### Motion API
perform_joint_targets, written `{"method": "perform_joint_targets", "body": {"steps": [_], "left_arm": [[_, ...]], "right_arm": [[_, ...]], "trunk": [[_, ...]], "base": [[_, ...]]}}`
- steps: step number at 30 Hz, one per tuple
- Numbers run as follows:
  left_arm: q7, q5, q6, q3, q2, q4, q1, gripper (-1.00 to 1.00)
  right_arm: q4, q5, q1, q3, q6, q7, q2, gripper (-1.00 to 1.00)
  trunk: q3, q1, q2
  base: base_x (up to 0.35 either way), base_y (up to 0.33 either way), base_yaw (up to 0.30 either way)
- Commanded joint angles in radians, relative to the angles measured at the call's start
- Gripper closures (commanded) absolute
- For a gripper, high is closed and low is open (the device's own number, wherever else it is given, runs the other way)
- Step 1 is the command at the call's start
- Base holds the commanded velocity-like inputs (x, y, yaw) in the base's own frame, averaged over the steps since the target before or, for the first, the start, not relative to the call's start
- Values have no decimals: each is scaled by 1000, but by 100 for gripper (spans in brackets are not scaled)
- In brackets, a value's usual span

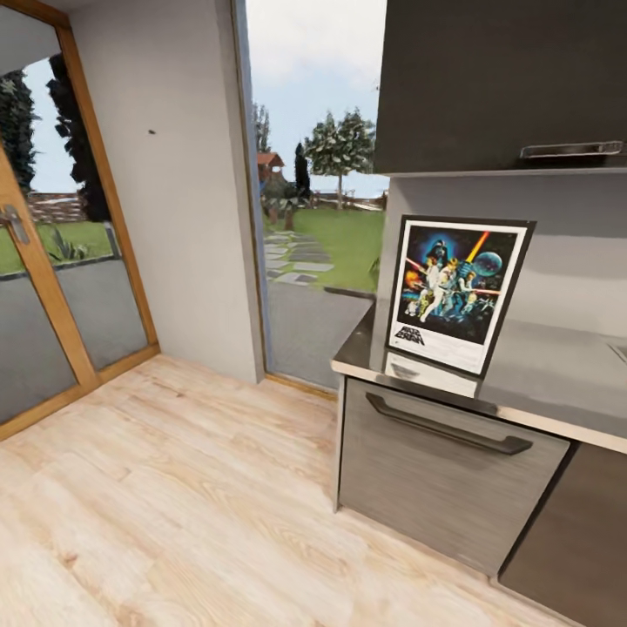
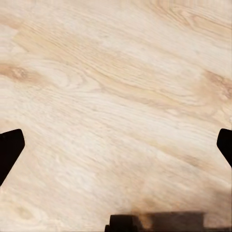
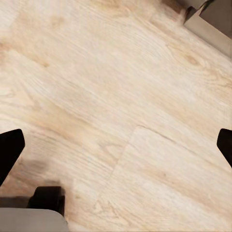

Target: Pick up the poster from the kitchen countertop and hang it on one of the wall nails in the kitchen.

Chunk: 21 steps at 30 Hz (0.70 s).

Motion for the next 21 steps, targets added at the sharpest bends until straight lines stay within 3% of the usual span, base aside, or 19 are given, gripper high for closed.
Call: {"method": "perform_joint_targets", "body": {"steps": [1, 21], "left_arm": [[0, 0, -2, 1, 0, -1, 0, -100], [0, 0, -2, 1, 0, -1, 0, -100]], "right_arm": [[1, 7, -1, 1, -2, -5, 0, -100], [1, 7, -1, 1, -2, -5, 0, -100]], "trunk": [[-1, 1, 0], [-1, 1, 0]], "base": [[264, 259, 0], [231, 288, 0]]}}
